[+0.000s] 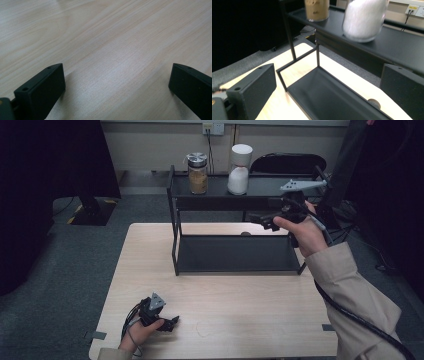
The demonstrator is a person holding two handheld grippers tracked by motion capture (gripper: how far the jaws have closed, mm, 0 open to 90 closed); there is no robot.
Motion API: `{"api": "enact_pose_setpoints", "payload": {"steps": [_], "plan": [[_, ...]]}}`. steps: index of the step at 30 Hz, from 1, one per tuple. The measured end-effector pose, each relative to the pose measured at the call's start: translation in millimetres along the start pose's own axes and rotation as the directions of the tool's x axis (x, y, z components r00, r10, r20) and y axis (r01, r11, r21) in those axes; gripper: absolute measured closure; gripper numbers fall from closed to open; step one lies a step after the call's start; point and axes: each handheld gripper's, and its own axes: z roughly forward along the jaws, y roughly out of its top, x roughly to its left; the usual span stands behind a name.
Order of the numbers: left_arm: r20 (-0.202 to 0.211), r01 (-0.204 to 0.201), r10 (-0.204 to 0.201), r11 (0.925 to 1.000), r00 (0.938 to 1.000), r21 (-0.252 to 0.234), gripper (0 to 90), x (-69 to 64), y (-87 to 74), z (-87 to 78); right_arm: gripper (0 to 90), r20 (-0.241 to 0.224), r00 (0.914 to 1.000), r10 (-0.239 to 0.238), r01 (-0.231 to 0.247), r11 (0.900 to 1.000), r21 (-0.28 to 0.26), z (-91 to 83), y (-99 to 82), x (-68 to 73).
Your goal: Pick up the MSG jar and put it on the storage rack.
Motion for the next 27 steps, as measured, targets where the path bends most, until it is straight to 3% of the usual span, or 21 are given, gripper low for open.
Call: {"api": "enact_pose_setpoints", "payload": {"steps": [12, 17, 27], "plan": [[-0.002, -0.003, 0.003, 1.0, 1.0, 0.003, 0.0, -0.1, 0.3, -0.4, 0.0, -0.045, 0.9989, 0.015, -0.015, 0.9998, 0.009, -21.5, -60.7, 3.4], [-0.002, -0.004, 0.004, 1.0, 1.0, 0.004, 0.0, 0.1, 0.5, -0.5, 0.0, -0.065, 0.9969, 0.043, -0.043, 0.9991, 0.009, -26.2, -83.7, 5.5], [-0.004, -0.002, 0.002, 1.0, 1.0, 0.004, 0.0, -0.5, 0.3, -0.6, 0.0, -0.084, 0.996, 0.031, -0.026, 0.9975, 0.065, -27.4, -133.7, 20.1]]}}
